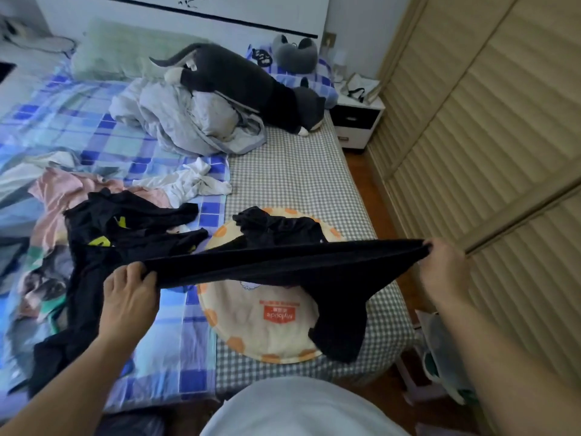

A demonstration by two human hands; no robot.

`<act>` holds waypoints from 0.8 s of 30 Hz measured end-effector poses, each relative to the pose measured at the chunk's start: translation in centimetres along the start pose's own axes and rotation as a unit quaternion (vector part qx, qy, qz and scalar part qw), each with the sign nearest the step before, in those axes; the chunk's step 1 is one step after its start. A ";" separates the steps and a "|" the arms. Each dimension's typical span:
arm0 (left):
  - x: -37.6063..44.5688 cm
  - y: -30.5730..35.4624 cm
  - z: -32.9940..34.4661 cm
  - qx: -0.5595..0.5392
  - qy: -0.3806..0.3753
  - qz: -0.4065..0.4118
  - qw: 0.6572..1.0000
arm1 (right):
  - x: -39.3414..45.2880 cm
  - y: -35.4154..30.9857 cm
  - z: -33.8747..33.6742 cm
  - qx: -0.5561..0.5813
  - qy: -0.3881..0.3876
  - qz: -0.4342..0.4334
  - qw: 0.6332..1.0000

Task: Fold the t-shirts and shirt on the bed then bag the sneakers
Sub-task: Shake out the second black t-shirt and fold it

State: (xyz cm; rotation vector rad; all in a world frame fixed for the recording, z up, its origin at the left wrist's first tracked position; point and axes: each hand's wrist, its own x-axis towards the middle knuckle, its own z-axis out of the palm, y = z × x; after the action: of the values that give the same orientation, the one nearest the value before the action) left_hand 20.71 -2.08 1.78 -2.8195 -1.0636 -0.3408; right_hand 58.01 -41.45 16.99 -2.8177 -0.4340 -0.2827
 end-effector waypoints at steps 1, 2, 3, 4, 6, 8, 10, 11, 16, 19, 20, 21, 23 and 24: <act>-0.1 0.1 -0.6 -0.014 0.012 -0.001 1.000 | -1.0 1.4 1.1 -0.021 -0.030 0.011 0.999; -0.2 0.3 -1.2 -0.026 0.020 -0.002 0.999 | -2.0 2.9 2.3 -0.038 -0.055 0.020 0.998; -0.4 0.5 -1.8 -0.039 0.026 -0.012 0.999 | -3.2 4.2 3.4 -0.053 -0.072 0.030 0.996; -0.7 0.6 -2.2 -0.045 0.033 -0.031 0.998 | -4.4 5.4 4.5 -0.070 -0.086 0.043 0.993; -1.2 0.5 -2.2 -0.063 0.037 -0.053 0.996 | -7.0 7.5 6.3 -0.075 -0.115 0.085 0.987; -1.9 0.5 -1.3 -0.128 0.002 -0.054 0.990 | -9.3 8.9 7.6 -0.020 -0.138 0.162 0.977; -2.8 1.2 -0.7 -0.222 -0.082 -0.057 0.970 | -11.0 9.4 8.4 0.044 -0.137 0.259 0.955; -3.3 1.8 -0.8 -0.258 -0.110 -0.062 0.958 | -11.6 9.5 8.8 0.078 -0.128 0.285 0.947; -5.3 2.7 -0.2 -0.392 -0.176 -0.310 0.848 | -14.0 7.4 9.5 0.190 -0.074 0.320 0.925; -6.2 2.8 -0.2 -0.447 -0.128 -0.425 0.777 | -14.8 7.6 10.3 0.209 -0.093 0.372 0.900; -6.3 2.7 -0.2 -0.461 -0.121 -0.442 0.760 | -15.2 7.7 10.3 0.193 -0.116 0.368 0.902; -6.5 2.3 -0.1 -0.475 -0.118 -0.444 0.751 | -15.8 8.0 10.5 0.173 -0.138 0.363 0.905; -6.4 1.5 0.4 -0.484 -0.145 -0.452 0.735 | -16.7 8.3 10.3 0.164 -0.135 0.387 0.897; -6.4 1.1 0.6 -0.484 -0.168 -0.466 0.721 | -17.2 8.6 10.4 0.178 -0.121 0.415 0.884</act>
State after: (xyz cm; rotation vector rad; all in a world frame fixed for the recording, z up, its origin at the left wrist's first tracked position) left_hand 16.87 -6.82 -0.42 -2.7398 -3.1782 -0.5979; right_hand 46.20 -50.77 1.18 -2.3958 0.6255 0.3031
